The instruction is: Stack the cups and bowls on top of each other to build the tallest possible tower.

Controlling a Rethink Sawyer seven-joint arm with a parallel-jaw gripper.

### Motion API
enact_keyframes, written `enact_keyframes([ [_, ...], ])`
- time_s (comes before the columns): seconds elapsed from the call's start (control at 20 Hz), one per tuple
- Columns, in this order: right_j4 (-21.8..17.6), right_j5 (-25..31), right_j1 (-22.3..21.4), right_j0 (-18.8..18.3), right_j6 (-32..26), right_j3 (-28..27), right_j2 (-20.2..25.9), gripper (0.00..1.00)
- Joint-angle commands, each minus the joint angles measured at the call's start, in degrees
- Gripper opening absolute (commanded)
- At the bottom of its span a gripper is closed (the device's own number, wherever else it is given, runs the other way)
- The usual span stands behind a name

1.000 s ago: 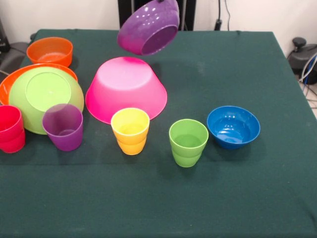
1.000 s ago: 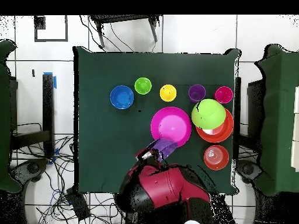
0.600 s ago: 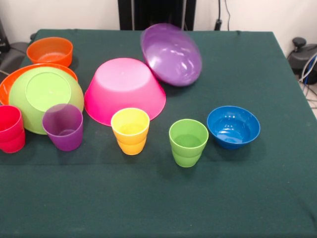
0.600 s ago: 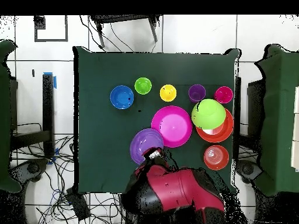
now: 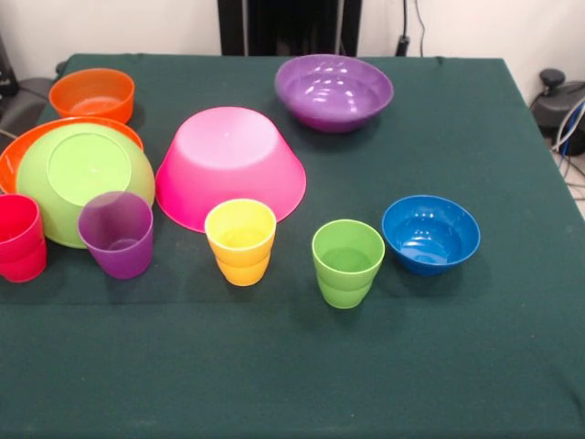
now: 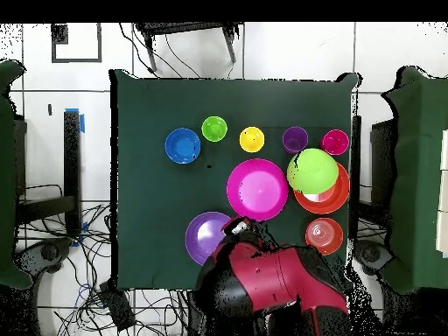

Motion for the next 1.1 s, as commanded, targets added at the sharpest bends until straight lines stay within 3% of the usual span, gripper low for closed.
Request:
enact_keyframes([
  [0.05, -5.03, 4.35, 5.81, 1.04, -10.46, -2.04, 2.24, 0.00],
  [0.2, -4.75, 1.19, 6.84, 1.84, -7.94, -1.09, 2.24, 0.00],
  [0.25, -3.82, 0.76, 7.31, 1.37, -8.38, -0.57, 2.83, 1.00],
  [0.55, -5.31, -3.90, 10.30, 3.47, -4.61, -0.22, 1.79, 1.00],
  [0.8, -8.86, -12.76, 23.74, 7.85, 1.67, -4.00, -3.58, 1.00],
  [1.1, -9.03, -25.07, 35.89, 14.84, 4.44, -10.40, -12.01, 1.00],
])
